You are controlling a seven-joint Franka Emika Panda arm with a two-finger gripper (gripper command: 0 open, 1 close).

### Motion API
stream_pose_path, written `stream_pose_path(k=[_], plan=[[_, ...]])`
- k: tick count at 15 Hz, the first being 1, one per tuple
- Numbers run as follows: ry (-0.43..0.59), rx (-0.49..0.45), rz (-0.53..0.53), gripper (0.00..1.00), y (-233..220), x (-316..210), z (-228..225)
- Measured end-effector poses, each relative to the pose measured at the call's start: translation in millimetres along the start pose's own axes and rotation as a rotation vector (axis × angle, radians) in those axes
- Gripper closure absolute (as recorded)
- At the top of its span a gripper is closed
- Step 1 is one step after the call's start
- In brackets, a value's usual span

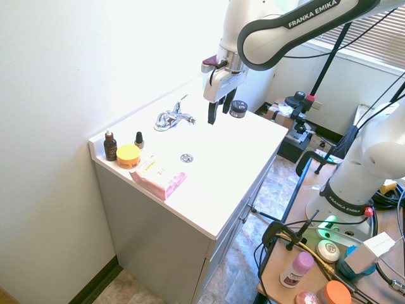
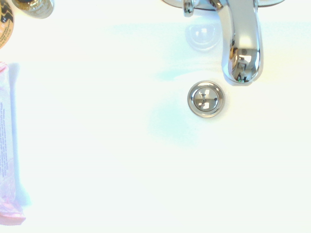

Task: Turn off the hot water

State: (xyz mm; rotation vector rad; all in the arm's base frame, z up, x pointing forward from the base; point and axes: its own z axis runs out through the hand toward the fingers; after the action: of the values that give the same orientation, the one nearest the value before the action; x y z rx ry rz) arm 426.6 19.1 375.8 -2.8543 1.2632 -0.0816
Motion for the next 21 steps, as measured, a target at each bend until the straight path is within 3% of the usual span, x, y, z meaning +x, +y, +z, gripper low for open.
stream_pose_path(k=[3, 11, 21], plan=[[0.027, -0.019, -0.012, 0.00, 0, 1, 2], [0.433, -0.098, 0.046, 0.00, -55, 33, 27], [0.514, -0.139, 0.013, 0.00, -109, 63, 67]])
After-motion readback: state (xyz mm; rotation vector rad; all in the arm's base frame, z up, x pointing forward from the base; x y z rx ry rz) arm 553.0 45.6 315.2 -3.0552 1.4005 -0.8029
